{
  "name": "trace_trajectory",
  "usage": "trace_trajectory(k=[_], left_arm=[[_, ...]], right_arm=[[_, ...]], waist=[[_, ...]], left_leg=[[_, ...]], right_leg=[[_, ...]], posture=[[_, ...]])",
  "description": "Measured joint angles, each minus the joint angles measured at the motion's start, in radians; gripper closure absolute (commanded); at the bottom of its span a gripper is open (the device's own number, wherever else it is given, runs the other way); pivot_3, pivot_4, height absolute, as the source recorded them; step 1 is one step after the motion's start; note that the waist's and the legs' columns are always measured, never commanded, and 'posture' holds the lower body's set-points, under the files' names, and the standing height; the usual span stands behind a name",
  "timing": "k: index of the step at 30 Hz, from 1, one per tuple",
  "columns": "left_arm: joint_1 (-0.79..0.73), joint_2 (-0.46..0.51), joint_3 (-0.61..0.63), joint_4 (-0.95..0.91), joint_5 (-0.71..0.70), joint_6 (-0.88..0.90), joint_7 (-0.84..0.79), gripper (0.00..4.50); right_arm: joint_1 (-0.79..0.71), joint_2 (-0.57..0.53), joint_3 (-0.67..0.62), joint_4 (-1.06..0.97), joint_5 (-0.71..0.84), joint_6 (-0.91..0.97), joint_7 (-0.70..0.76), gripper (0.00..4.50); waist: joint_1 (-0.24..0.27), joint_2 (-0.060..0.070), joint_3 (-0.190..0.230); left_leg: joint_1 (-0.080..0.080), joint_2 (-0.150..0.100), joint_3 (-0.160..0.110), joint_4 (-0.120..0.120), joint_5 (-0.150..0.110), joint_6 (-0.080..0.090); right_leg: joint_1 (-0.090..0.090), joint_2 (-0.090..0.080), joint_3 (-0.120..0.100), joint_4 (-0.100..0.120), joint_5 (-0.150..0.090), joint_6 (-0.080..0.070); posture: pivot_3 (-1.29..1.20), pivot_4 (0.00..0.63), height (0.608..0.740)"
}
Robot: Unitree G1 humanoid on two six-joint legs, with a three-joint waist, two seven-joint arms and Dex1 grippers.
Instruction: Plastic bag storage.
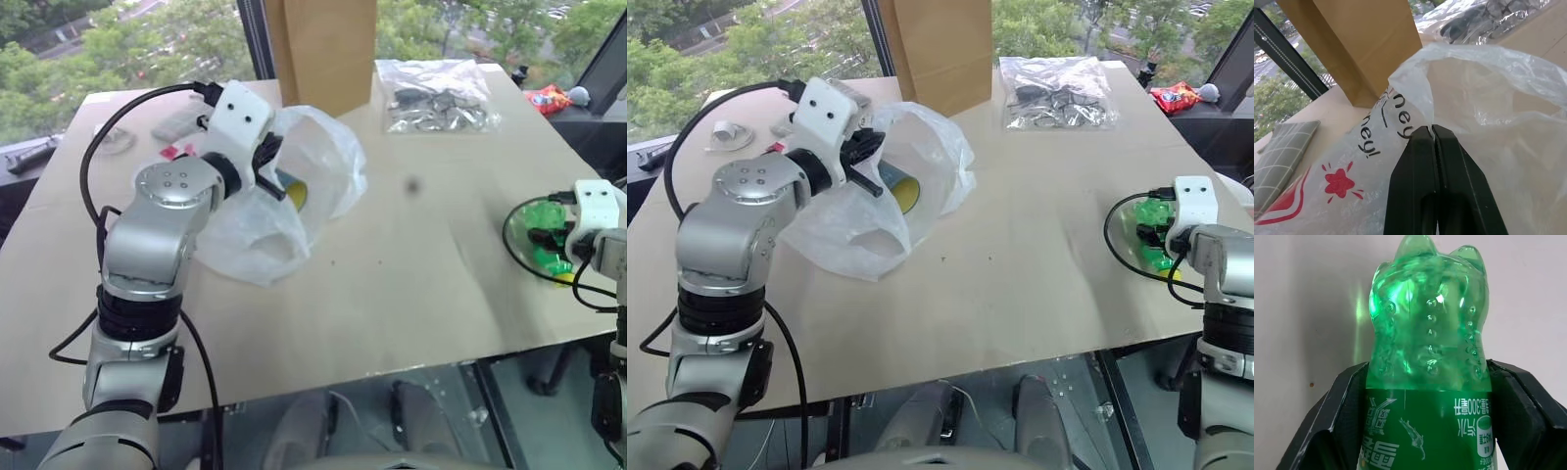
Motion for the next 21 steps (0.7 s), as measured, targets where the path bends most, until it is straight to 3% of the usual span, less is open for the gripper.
trace_trajectory(k=[7, 13, 16, 21], left_arm=[[0.0, 0.026, 0.015, 0.002, 0.0, 0.013, 0.0, 4.5], [-0.011, 0.031, 0.082, 0.027, -0.045, 0.018, -0.019, 4.5], [-0.013, 0.04, 0.123, 0.046, -0.076, 0.02, -0.039, 4.5], [-0.013, 0.066, 0.178, 0.048, -0.15, 0.035, -0.088, 4.5]], right_arm=[[0.101, 0.018, -0.009, -0.23, 0.154, 0.0, 0.141, 1.56], [-0.084, 0.288, 0.116, -0.5, 0.362, 0.113, 0.153, 1.56], [-0.177, 0.42, 0.211, -0.452, 0.372, 0.099, 0.115, 1.56], [-0.329, 0.57, 0.377, -0.12, 0.266, -0.077, 0.062, 1.56]], waist=[[-0.016, 0.001, 0.001], [-0.04, 0.002, 0.001], [-0.032, 0.002, 0.001], [-0.03, 0.002, 0.001]], left_leg=[[-0.002, 0.0, 0.001, 0.0, 0.0, 0.0], [-0.001, 0.002, 0.001, 0.0, 0.0, 0.0], [-0.002, 0.001, -0.001, 0.0, 0.0, 0.0], [-0.004, -0.002, -0.002, 0.0, 0.0, 0.0]], right_leg=[[-0.004, 0.0, 0.002, 0.002, 0.0, 0.0], [-0.006, 0.003, 0.003, 0.003, 0.0, 0.0], [-0.005, 0.002, 0.001, 0.003, 0.0, 0.0], [-0.006, -0.001, 0.0, 0.002, 0.0, 0.0]], posture=[[0.0, 0.15, 0.74], [0.0, 0.15, 0.74], [0.0, 0.15, 0.74], [0.0, 0.15, 0.74]])
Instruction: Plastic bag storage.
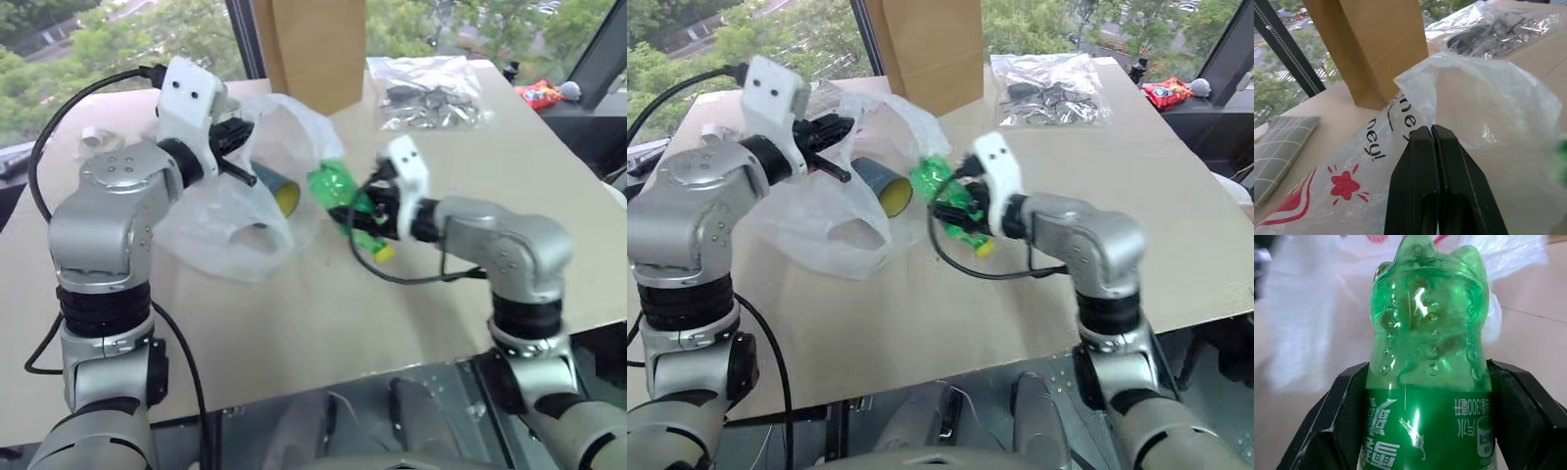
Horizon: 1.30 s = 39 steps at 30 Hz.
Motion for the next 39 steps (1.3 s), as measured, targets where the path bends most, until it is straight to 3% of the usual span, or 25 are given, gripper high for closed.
trace_trajectory(k=[3, 11, 21, 24, 27, 32, 34, 36, 37, 39], left_arm=[[0.004, 0.005, 0.017, -0.05, -0.048, 0.027, -0.019, 4.5], [0.029, 0.0, 0.04, -0.157, -0.119, 0.118, 0.013, 4.5], [0.088, -0.05, 0.109, -0.247, -0.176, 0.223, 0.095, 4.5], [0.094, -0.052, 0.12, -0.266, -0.193, 0.232, 0.108, 4.5], [0.106, -0.059, 0.132, -0.286, -0.208, 0.236, 0.117, 4.5], [0.129, -0.075, 0.15, -0.286, -0.225, 0.228, 0.133, 4.5], [0.128, -0.114, 0.177, -0.287, -0.239, 0.217, 0.145, 4.5], [0.139, -0.232, 0.237, -0.28, -0.298, 0.127, 0.142, 4.5], [0.141, -0.236, 0.236, -0.278, -0.301, 0.123, 0.141, 4.5], [0.173, -0.29, 0.286, -0.284, -0.435, 0.114, 0.101, 3.7]], right_arm=[[-0.089, 0.074, 0.081, 0.247, -0.071, -0.186, 0.038, 1.56], [-0.163, 0.196, 0.236, 0.516, -0.171, -0.506, 0.208, 1.56], [-0.25, 0.258, 0.164, 0.871, -0.172, -0.852, 0.261, 1.56], [-0.289, 0.264, 0.146, 1.014, -0.166, -0.946, 0.272, 0.17], [-0.294, 0.265, 0.129, 1.069, -0.166, -1.019, 0.272, 0.08], [-0.285, 0.261, 0.135, 0.954, -0.15, -1.025, 0.334, 0.08], [-0.247, 0.253, 0.149, 0.779, -0.127, -0.971, 0.359, 0.08], [-0.094, 0.228, 0.174, 0.548, -0.1, -0.855, 0.387, 0.08], [-0.088, 0.229, 0.183, 0.54, -0.097, -0.848, 0.392, 0.08], [-0.014, 0.147, 0.208, 0.31, -0.06, -0.702, 0.401, 0.0]], waist=[[-0.007, 0.0, 0.0], [-0.027, 0.0, 0.0], [-0.034, 0.0, 0.0], [-0.038, 0.001, 0.0], [-0.038, 0.001, 0.0], [-0.037, 0.001, 0.001], [-0.034, 0.001, 0.0], [-0.021, 0.002, -0.002], [-0.021, 0.002, -0.002], [-0.02, 0.003, -0.002]], left_leg=[[0.0, 0.001, -0.001, -0.002, 0.0, 0.0], [0.0, 0.002, -0.001, -0.003, 0.0, -0.001], [0.001, 0.002, -0.005, -0.003, 0.001, -0.004], [0.001, 0.003, -0.004, -0.004, 0.001, -0.005], [0.001, 0.003, -0.004, -0.004, 0.001, -0.005], [0.001, 0.004, -0.004, -0.004, 0.001, -0.005], [0.001, 0.004, -0.005, -0.003, 0.0, -0.006], [0.001, 0.004, -0.007, -0.002, 0.0, -0.007], [0.001, 0.004, -0.006, 0.0, 0.0, -0.007], [0.001, 0.004, -0.006, 0.0, 0.0, -0.007]], right_leg=[[-0.002, 0.001, 0.0, 0.0, 0.0, 0.0], [-0.002, 0.002, 0.0, 0.0, 0.0, 0.0], [-0.002, 0.005, -0.001, 0.001, 0.0, -0.001], [-0.002, 0.006, 0.0, 0.0, 0.0, -0.001], [-0.002, 0.006, 0.0, 0.0, 0.0, -0.001], [-0.003, 0.006, 0.0, 0.001, 0.0, -0.001], [-0.002, 0.006, -0.001, 0.001, 0.0, -0.001], [0.0, 0.006, -0.004, -0.001, 0.0, -0.001], [-0.001, 0.005, -0.004, 0.0, 0.0, -0.001], [0.0, 0.005, -0.004, 0.001, 0.0, -0.002]], posture=[[0.0, 0.15, 0.74], [0.0, 0.15, 0.74], [0.0, 0.15, 0.74], [0.0, 0.15, 0.74], [0.0, 0.15, 0.74], [0.0, 0.15, 0.74], [0.0, 0.15, 0.74], [0.0, 0.15, 0.74], [0.0, 0.15, 0.74], [0.0, 0.15, 0.74]])
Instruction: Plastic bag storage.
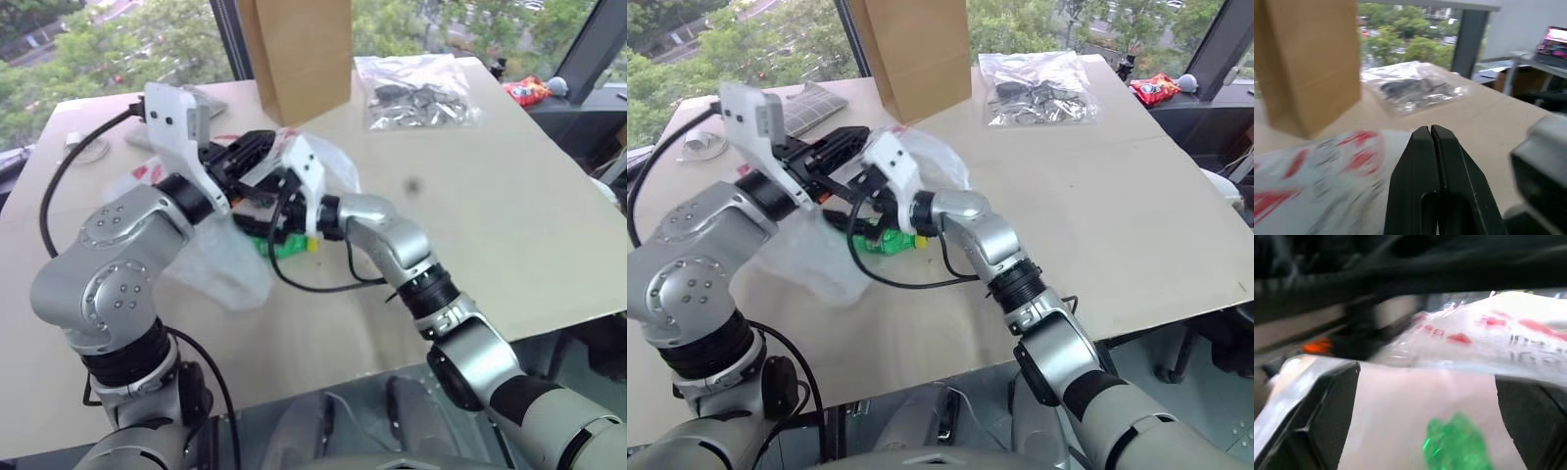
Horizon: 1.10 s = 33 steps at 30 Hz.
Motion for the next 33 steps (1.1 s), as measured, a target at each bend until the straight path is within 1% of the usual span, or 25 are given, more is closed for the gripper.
trace_trajectory(k=[3, 4, 5, 6, 7, 8, 10, 11, 13, 15, 17, 19, 21, 22, 23, 24, 27, 28, 33], left_arm=[[0.1, 0.003, 0.1, -0.009, -0.134, 0.002, -0.01, 2.3], [0.125, 0.013, 0.128, -0.012, -0.165, 0.004, 0.001, 1.73], [0.143, 0.022, 0.148, -0.015, -0.206, 0.008, 0.015, 1.31], [0.179, 0.049, 0.193, -0.014, -0.329, 0.023, 0.047, 0.97], [0.199, 0.069, 0.214, -0.013, -0.395, 0.029, 0.062, 0.97], [0.25, 0.118, 0.248, -0.01, -0.518, 0.033, 0.079, 0.97], [0.359, 0.199, 0.299, -0.011, -0.663, 0.026, 0.09, 0.97], [0.401, 0.222, 0.318, -0.013, -0.691, 0.022, 0.089, 0.97], [0.53, 0.274, 0.372, -0.016, -0.755, 0.007, 0.076, 0.97], [0.666, 0.299, 0.43, -0.033, -0.774, -0.026, 0.041, 0.97], [0.817, 0.299, 0.451, -0.078, -0.727, -0.062, -0.026, 0.97], [0.929, 0.291, 0.444, -0.129, -0.636, -0.108, -0.096, 0.97], [1.034, 0.271, 0.41, -0.194, -0.505, -0.188, -0.169, 0.97], [1.052, 0.264, 0.39, -0.207, -0.475, -0.209, -0.182, 0.97], [1.079, 0.245, 0.34, -0.232, -0.402, -0.255, -0.197, 0.97], [1.087, 0.239, 0.317, -0.239, -0.377, -0.273, -0.202, 0.97], [1.079, 0.235, 0.155, -0.259, -0.184, -0.379, -0.191, 0.97], [1.065, 0.231, 0.122, -0.259, -0.154, -0.392, -0.178, 0.97], [0.928, 0.212, -0.13, -0.213, 0.073, -0.463, -0.072, 0.97]], right_arm=[[0.096, -0.166, -0.04, -0.249, 0.033, 0.163, -0.024, 0.0], [0.123, -0.2, -0.065, -0.286, 0.033, 0.2, -0.043, 0.0], [0.142, -0.222, -0.078, -0.314, 0.034, 0.228, -0.058, 0.0], [0.169, -0.244, -0.094, -0.364, 0.034, 0.27, -0.091, 0.0], [0.177, -0.253, -0.104, -0.382, 0.034, 0.288, -0.107, 0.0], [0.179, -0.257, -0.117, -0.4, 0.033, 0.316, -0.137, 0.0], [0.176, -0.254, -0.14, -0.411, 0.029, 0.346, -0.19, 0.0], [0.174, -0.25, -0.149, -0.407, 0.027, 0.352, -0.206, 0.0], [0.161, -0.236, -0.172, -0.36, 0.016, 0.363, -0.25, 0.0], [0.13, -0.219, -0.172, -0.275, -0.008, 0.359, -0.283, 0.0], [0.102, -0.207, -0.173, -0.19, -0.029, 0.333, -0.296, 0.0], [0.074, -0.187, -0.171, -0.111, -0.052, 0.301, -0.308, 0.0], [0.033, -0.168, -0.172, -0.004, -0.083, 0.248, -0.329, 0.0], [0.024, -0.165, -0.173, 0.023, -0.092, 0.233, -0.334, 0.0], [0.005, -0.163, -0.173, 0.077, -0.107, 0.203, -0.34, 0.0], [-0.001, -0.163, -0.174, 0.096, -0.113, 0.19, -0.342, 0.0], [-0.023, -0.158, -0.194, 0.19, -0.133, 0.14, -0.35, 0.0], [-0.026, -0.158, -0.198, 0.205, -0.135, 0.131, -0.349, 0.0], [-0.048, -0.146, -0.208, 0.304, -0.147, 0.091, -0.34, 0.0]], waist=[[0.008, 0.0, 0.0], [0.009, 0.0, 0.0], [0.009, 0.0, 0.0], [0.008, 0.0, 0.0], [0.008, 0.0, 0.0], [0.005, 0.0, 0.0], [0.004, 0.0, 0.0], [0.006, 0.0, 0.0], [0.011, 0.0, 0.0], [0.013, 0.0, 0.0], [0.014, 0.0, 0.0], [0.015, 0.0, 0.0], [0.017, 0.0, 0.0], [0.017, 0.0, 0.0], [0.017, 0.0, 0.0], [0.018, 0.0, 0.0], [0.017, 0.0, 0.0], [0.016, 0.0, 0.0], [0.013, 0.0, 0.0]], left_leg=[[0.0, 0.0, 0.0, 0.0, 0.0, 0.0], [0.0, 0.0, 0.001, 0.0, 0.0, 0.0], [0.001, 0.0, 0.002, 0.0, 0.0, 0.0], [0.002, 0.002, 0.003, 0.0, 0.0, 0.0], [0.002, 0.003, 0.004, -0.001, 0.0, 0.0], [0.003, 0.004, 0.005, -0.001, 0.0, 0.0], [0.005, 0.005, 0.007, -0.002, -0.001, -0.001], [0.006, 0.005, 0.008, -0.002, -0.001, -0.001], [0.006, 0.005, 0.01, -0.002, -0.001, 0.0], [0.007, 0.006, 0.011, -0.002, -0.001, 0.0], [0.008, 0.006, 0.013, -0.004, -0.001, 0.0], [0.009, 0.006, 0.015, -0.005, -0.001, 0.0], [0.012, 0.006, 0.017, -0.008, -0.002, 0.001], [0.013, 0.006, 0.017, -0.01, -0.002, 0.001], [0.014, 0.006, 0.017, -0.01, -0.003, 0.003], [0.014, 0.007, 0.017, -0.01, -0.003, 0.003], [0.015, 0.007, 0.018, -0.011, -0.003, 0.003], [0.015, 0.008, 0.018, -0.011, -0.003, 0.003], [0.015, 0.008, 0.019, -0.013, -0.003, 0.003]], right_leg=[[0.0, 0.0, 0.0, 0.0, 0.0, 0.0], [0.0, 0.0, 0.0, 0.0, 0.0, 0.0], [0.0, 0.001, 0.0, 0.0, 0.0, 0.0], [0.0, 0.001, 0.001, 0.001, 0.0, 0.0], [0.0, 0.002, 0.002, 0.001, 0.0, 0.0], [0.0, 0.003, 0.003, 0.001, 0.0, 0.0], [0.001, 0.003, 0.005, 0.001, 0.0, 0.0], [0.001, 0.004, 0.005, 0.001, 0.001, -0.001], [0.001, 0.004, 0.006, 0.0, 0.001, -0.002], [0.001, 0.005, 0.007, -0.001, 0.002, -0.003], [0.002, 0.005, 0.008, -0.001, 0.002, -0.003], [0.003, 0.005, 0.009, -0.002, 0.002, -0.004], [0.004, 0.005, 0.01, -0.003, 0.0, -0.007], [0.006, 0.005, 0.011, -0.004, 0.0, -0.008], [0.006, 0.005, 0.011, -0.004, 0.0, -0.008], [0.006, 0.005, 0.011, -0.004, 0.0, -0.008], [0.006, 0.006, 0.012, -0.004, 0.0, -0.009], [0.006, 0.006, 0.012, -0.004, 0.001, -0.009], [0.005, 0.007, 0.013, -0.005, 0.003, -0.005]], posture=[[0.0, 0.15, 0.74], [0.0, 0.15, 0.74], [0.0, 0.15, 0.74], [0.0, 0.15, 0.74], [0.0, 0.15, 0.74], [0.0, 0.15, 0.74], [0.0, 0.15, 0.74], [0.0, 0.15, 0.74], [0.0, 0.15, 0.74], [0.0, 0.15, 0.74], [0.0, 0.15, 0.74], [0.0, 0.15, 0.74], [0.0, 0.15, 0.74], [0.0, 0.15, 0.74], [0.0, 0.15, 0.74], [0.0, 0.15, 0.74], [0.0, 0.15, 0.74], [0.0, 0.15, 0.74], [0.0, 0.15, 0.74]])
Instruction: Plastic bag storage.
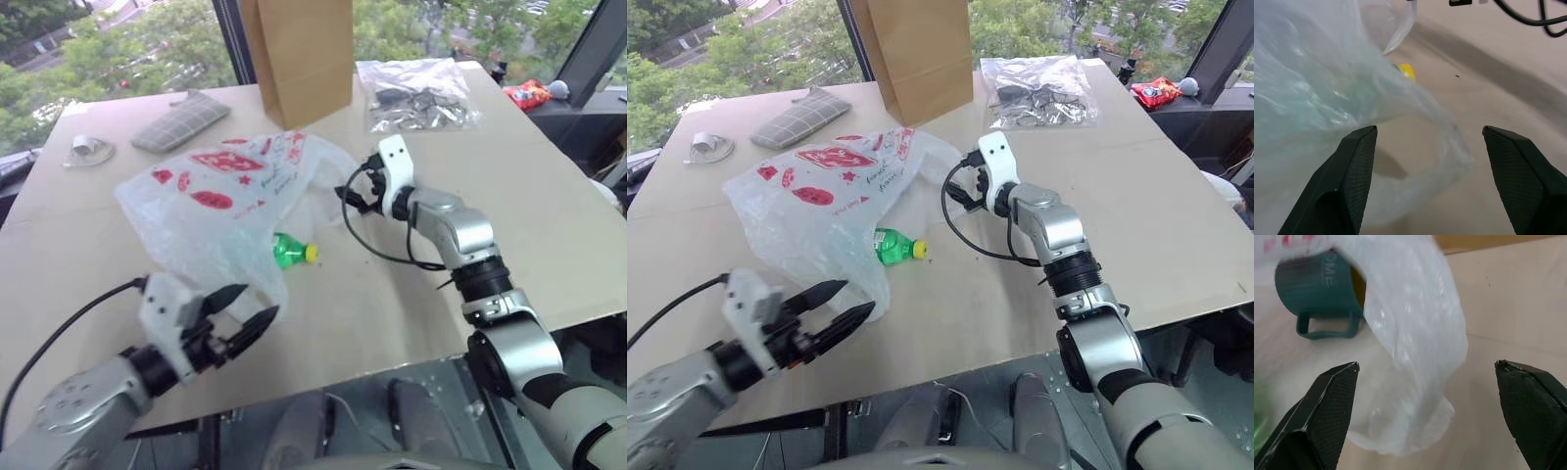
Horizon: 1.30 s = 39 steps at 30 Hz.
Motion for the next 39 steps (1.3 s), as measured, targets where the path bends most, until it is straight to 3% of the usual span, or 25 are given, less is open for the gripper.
trace_trajectory(k=[3, 8, 10, 11, 12, 13, 16, 21, 25, 29, 33, 39], left_arm=[[-0.045, -0.009, -0.101, 0.052, 0.091, -0.029, 0.031, 0.97], [-0.08, -0.054, -0.138, 0.098, 0.113, -0.078, 0.019, 3.02], [-0.082, -0.057, -0.129, 0.098, 0.084, -0.094, -0.006, 4.11], [-0.081, -0.062, -0.107, 0.098, 0.03, -0.087, -0.017, 4.44], [-0.086, -0.063, -0.07, 0.098, -0.043, -0.076, -0.023, 4.5], [-0.093, -0.062, -0.042, 0.098, -0.086, -0.068, -0.026, 4.5], [-0.168, -0.002, 0.103, 0.123, -0.437, -0.002, 0.023, 4.5], [-0.287, 0.149, 0.225, 0.224, -0.936, 0.026, 0.156, 4.5], [-0.481, 0.218, 0.235, 0.347, -1.166, 0.001, 0.279, 4.5], [-0.73, 0.247, 0.223, 0.502, -1.24, -0.047, 0.377, 4.5], [-0.926, 0.243, 0.175, 0.664, -1.215, -0.055, 0.411, 4.5], [-1.22, 0.183, 0.041, 0.892, -0.977, -0.056, 0.353, 4.5]], right_arm=[[-0.013, 0.007, -0.005, 0.06, -0.009, -0.032, 0.005, 0.0], [-0.055, 0.014, -0.029, 0.179, -0.022, -0.09, 0.013, 2.14], [-0.061, 0.012, -0.032, 0.187, -0.025, -0.112, 0.025, 3.28], [-0.06, 0.006, -0.035, 0.178, -0.022, -0.109, 0.04, 3.63], [-0.058, -0.003, -0.04, 0.16, -0.014, -0.096, 0.06, 4.23], [-0.057, -0.011, -0.045, 0.141, -0.006, -0.088, 0.07, 4.48], [-0.024, -0.064, -0.085, -0.053, 0.102, 0.058, 0.157, 4.48], [-0.008, -0.145, -0.189, -0.283, 0.31, 0.304, 0.223, 4.48], [-0.048, -0.17, -0.308, -0.313, 0.455, 0.439, 0.205, 4.48], [-0.182, -0.183, -0.441, -0.305, 0.561, 0.482, 0.134, 4.48], [-0.264, -0.199, -0.549, -0.239, 0.621, 0.48, 0.044, 4.48], [-0.338, -0.303, -0.604, -0.159, 0.658, 0.461, -0.017, 4.48]], waist=[[-0.002, 0.0, 0.0], [-0.001, 0.0, 0.0], [-0.001, 0.0, 0.0], [-0.001, 0.0, 0.0], [-0.001, 0.0, 0.0], [0.0, 0.0, 0.0], [0.005, 0.0, 0.001], [0.005, 0.0, 0.001], [0.007, 0.001, 0.002], [0.004, 0.001, 0.002], [0.004, 0.0, 0.002], [0.011, 0.0, 0.002]], left_leg=[[0.0, 0.002, 0.002, -0.002, 0.001, -0.002], [-0.001, 0.002, 0.003, -0.004, 0.001, -0.002], [-0.001, 0.003, 0.004, -0.004, 0.001, -0.002], [-0.002, 0.003, 0.003, -0.004, 0.001, -0.001], [-0.002, 0.003, 0.003, -0.004, 0.001, -0.001], [-0.002, 0.003, 0.002, -0.004, 0.0, 0.0], [-0.003, 0.003, -0.001, -0.003, -0.001, 0.001], [-0.004, 0.003, -0.002, -0.002, -0.001, 0.002], [-0.004, 0.003, -0.002, -0.002, -0.001, 0.001], [-0.003, 0.002, -0.001, -0.002, 0.001, -0.002], [-0.005, 0.002, 0.0, -0.002, 0.001, -0.002], [-0.014, 0.001, -0.003, -0.001, 0.002, -0.002]], right_leg=[[-0.002, 0.001, 0.001, 0.0, 0.0, 0.0], [-0.004, 0.001, 0.002, -0.001, 0.0, -0.001], [-0.004, 0.001, 0.002, -0.001, 0.0, -0.001], [-0.004, 0.001, 0.002, -0.001, 0.0, -0.001], [-0.004, 0.001, 0.001, -0.002, 0.0, -0.001], [-0.004, 0.001, 0.001, -0.002, 0.0, -0.001], [-0.004, 0.001, -0.002, -0.002, 0.0, -0.001], [-0.004, 0.001, -0.002, -0.003, 0.0, -0.001], [-0.004, 0.001, -0.003, -0.002, 0.0, -0.001], [-0.004, 0.001, -0.002, -0.003, 0.0, -0.001], [-0.004, 0.002, -0.001, -0.006, 0.0, -0.001], [-0.007, 0.001, -0.007, -0.012, 0.001, -0.002]], posture=[[0.0, 0.15, 0.74], [0.0, 0.15, 0.74], [0.0, 0.15, 0.74], [0.0, 0.15, 0.74], [0.0, 0.15, 0.74], [0.0, 0.15, 0.74], [0.0, 0.15, 0.74], [0.0, 0.15, 0.74], [0.0, 0.15, 0.74], [0.0, 0.15, 0.74], [0.0, 0.15, 0.74], [0.0, 0.15, 0.74]])
